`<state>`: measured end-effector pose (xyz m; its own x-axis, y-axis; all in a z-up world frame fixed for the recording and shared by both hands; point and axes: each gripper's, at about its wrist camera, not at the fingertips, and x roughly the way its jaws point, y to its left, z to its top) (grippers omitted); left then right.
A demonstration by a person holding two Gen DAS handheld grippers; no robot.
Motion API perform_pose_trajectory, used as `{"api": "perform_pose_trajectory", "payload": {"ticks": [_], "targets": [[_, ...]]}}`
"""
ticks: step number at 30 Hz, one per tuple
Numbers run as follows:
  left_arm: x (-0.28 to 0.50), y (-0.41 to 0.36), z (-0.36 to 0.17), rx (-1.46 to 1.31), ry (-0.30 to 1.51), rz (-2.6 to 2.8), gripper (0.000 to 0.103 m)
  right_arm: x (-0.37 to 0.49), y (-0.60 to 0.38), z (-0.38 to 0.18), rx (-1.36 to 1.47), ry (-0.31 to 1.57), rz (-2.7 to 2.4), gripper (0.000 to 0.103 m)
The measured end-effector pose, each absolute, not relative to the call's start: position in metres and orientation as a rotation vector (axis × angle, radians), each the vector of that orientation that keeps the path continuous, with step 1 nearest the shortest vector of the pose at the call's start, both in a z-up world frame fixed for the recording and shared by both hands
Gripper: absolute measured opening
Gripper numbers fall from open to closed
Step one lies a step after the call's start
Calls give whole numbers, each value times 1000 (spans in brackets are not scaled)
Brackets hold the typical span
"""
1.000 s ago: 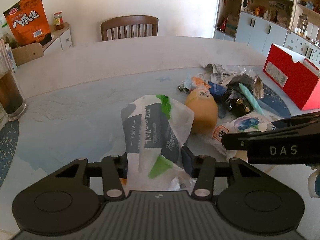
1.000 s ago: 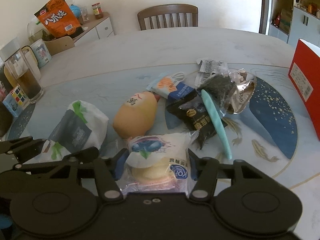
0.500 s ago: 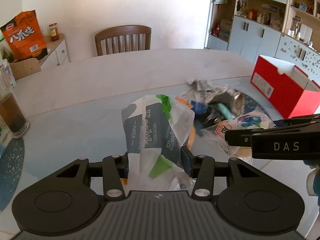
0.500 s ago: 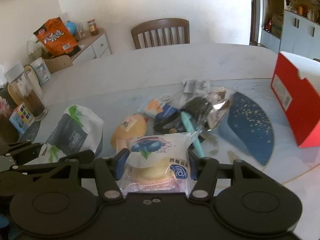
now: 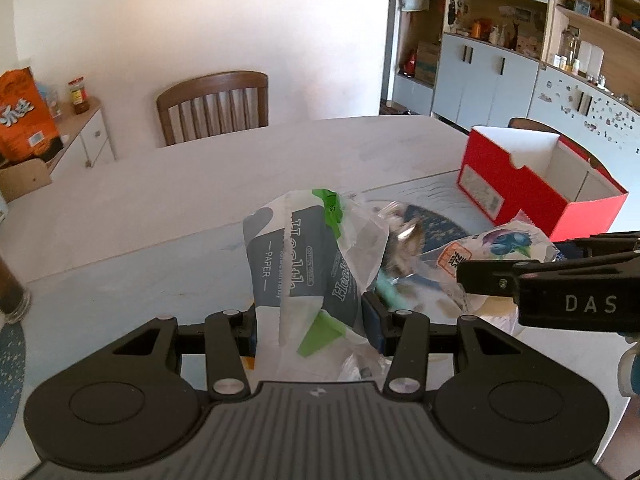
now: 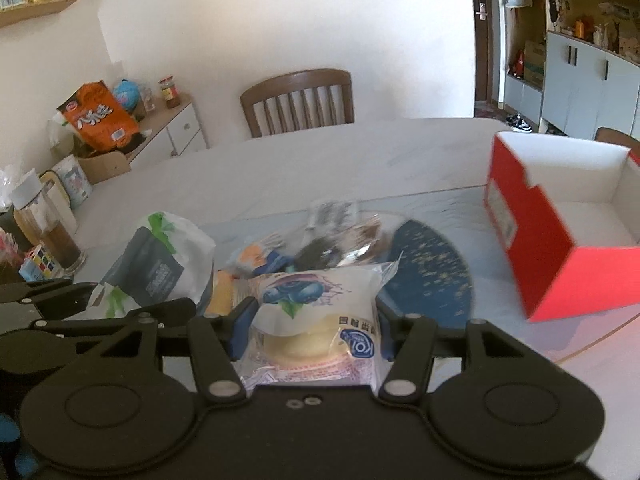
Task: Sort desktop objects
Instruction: 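Carry both held packages over the red shoebox with both tools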
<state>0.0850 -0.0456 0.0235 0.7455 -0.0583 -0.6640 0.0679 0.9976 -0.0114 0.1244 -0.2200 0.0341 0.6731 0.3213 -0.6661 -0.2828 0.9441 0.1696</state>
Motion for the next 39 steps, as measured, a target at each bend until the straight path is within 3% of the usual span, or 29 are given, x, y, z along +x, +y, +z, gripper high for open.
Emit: {"api": "perform_pose_trajectory", "payload": {"ticks": [23,39], "targets": [[159,-219,77,65,729,-189,47,177,-391,76,73,737,327,58],[223,-319,82,120,762,-267,48,220,-471,78,-14,724,290,58]]}}
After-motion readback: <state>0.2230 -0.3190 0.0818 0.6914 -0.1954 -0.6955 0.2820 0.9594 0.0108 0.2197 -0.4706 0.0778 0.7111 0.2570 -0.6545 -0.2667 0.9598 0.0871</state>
